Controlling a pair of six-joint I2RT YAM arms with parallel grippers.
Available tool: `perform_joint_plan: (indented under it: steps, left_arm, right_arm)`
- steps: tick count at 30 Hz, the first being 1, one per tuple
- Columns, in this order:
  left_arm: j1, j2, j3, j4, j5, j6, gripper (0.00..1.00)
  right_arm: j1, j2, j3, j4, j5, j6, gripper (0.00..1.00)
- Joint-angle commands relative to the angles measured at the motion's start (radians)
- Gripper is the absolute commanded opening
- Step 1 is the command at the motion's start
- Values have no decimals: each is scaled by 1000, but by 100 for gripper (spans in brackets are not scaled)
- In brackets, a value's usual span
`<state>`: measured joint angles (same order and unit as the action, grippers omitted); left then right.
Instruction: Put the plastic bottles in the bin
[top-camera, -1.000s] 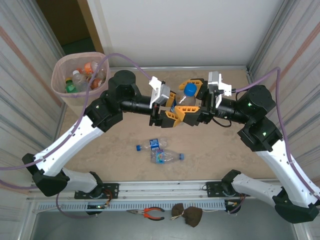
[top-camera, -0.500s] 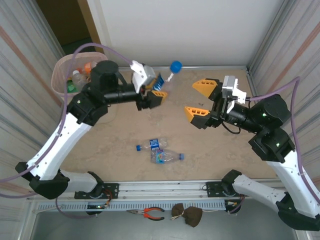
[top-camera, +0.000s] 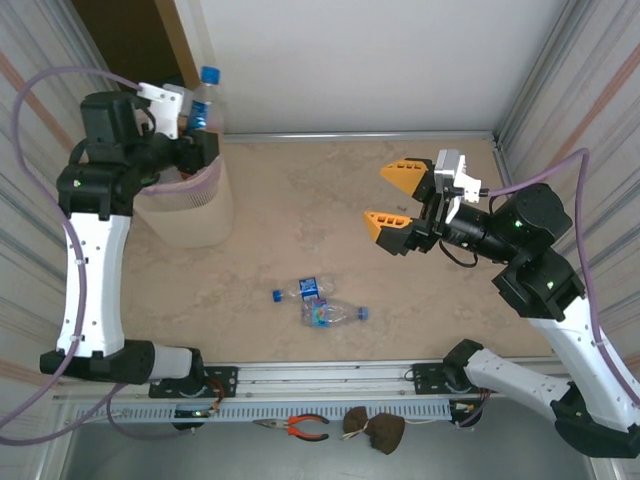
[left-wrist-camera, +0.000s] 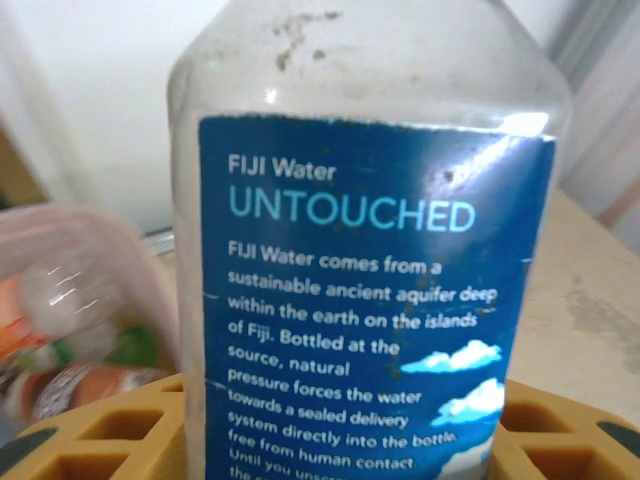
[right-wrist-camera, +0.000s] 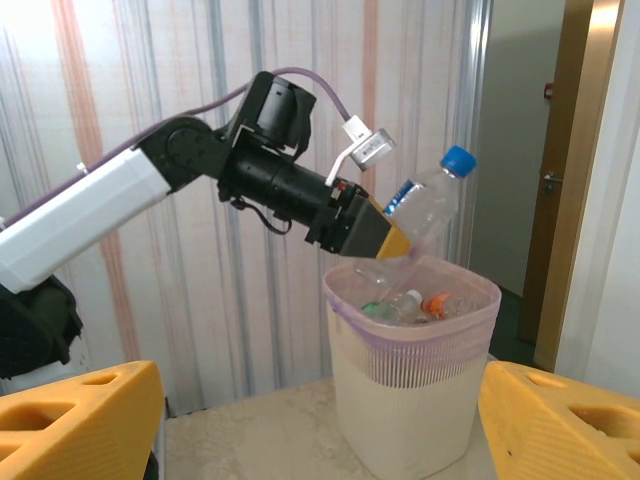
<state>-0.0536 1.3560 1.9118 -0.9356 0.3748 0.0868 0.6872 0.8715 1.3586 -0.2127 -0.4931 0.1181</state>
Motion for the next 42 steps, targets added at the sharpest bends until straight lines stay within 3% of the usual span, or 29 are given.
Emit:
perform_joint_plan:
  steps: [1,9,27,35,42]
  left_arm:
    - [63,43,65,-131,-52,57,52]
    - [129,212,239,-295,-304,180,52]
    - [234,444,308,-227,-723,280,52]
    - [237,531,303,-201,-751,295,57]
    - [236,524,286,-206,-745,279,72]
  right_arm:
    - [3,1,12,-1,5,-30,81]
    - [1,3,-9,-12,6,-66,81]
    - [-87,35,-33,-110,-53,-107,81]
    - [-100,36,-42,-107,-54,-107,80]
    - [-113,28,-55,-105,-57,-95,80]
